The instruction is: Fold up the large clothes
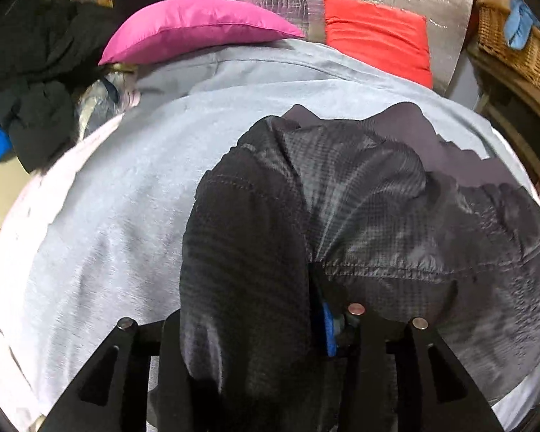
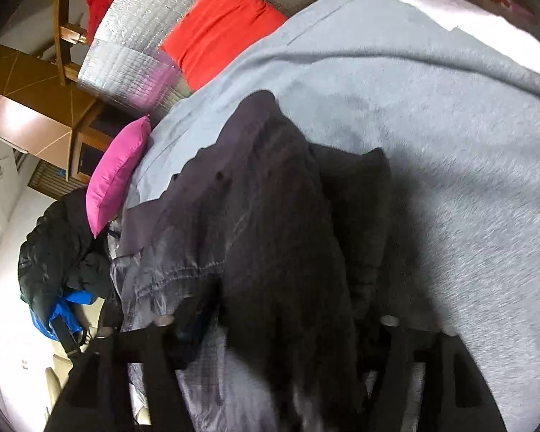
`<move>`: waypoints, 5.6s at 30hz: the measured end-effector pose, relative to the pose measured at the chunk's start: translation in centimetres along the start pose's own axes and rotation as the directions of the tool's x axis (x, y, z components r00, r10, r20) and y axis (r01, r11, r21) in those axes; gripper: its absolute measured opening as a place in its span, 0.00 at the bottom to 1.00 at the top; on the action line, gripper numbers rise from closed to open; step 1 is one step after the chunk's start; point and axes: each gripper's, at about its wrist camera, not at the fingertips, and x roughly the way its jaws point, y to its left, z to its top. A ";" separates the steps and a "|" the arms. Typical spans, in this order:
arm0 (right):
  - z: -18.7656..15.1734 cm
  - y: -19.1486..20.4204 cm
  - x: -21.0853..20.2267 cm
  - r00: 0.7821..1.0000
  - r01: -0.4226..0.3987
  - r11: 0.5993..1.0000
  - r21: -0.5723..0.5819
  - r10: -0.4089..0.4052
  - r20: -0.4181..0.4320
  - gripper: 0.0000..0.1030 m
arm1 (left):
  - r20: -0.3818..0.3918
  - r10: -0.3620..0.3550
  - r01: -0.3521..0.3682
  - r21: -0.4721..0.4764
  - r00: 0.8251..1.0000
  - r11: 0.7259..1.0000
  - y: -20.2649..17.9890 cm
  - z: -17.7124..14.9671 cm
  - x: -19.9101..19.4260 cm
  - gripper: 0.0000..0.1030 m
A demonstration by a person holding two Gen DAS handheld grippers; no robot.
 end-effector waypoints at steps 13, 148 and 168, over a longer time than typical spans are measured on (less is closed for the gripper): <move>1.2 -1.1 2.3 0.998 0.064 0.998 0.020 -0.064 -0.004 0.93 | 0.016 0.059 -0.060 0.073 0.998 0.996 -1.1 0.4 0.9 0.48; -22.9 20.6 -25.1 0.791 0.441 0.793 -0.419 -0.124 0.599 0.83 | 0.550 0.178 -0.168 -0.069 0.816 0.983 -2.2 -9.1 -35.7 0.99; -28.3 26.2 -29.7 0.717 0.484 0.768 -0.419 -0.074 0.693 0.85 | 0.626 0.162 -0.135 -0.092 0.763 0.987 0.3 -11.4 -42.5 0.99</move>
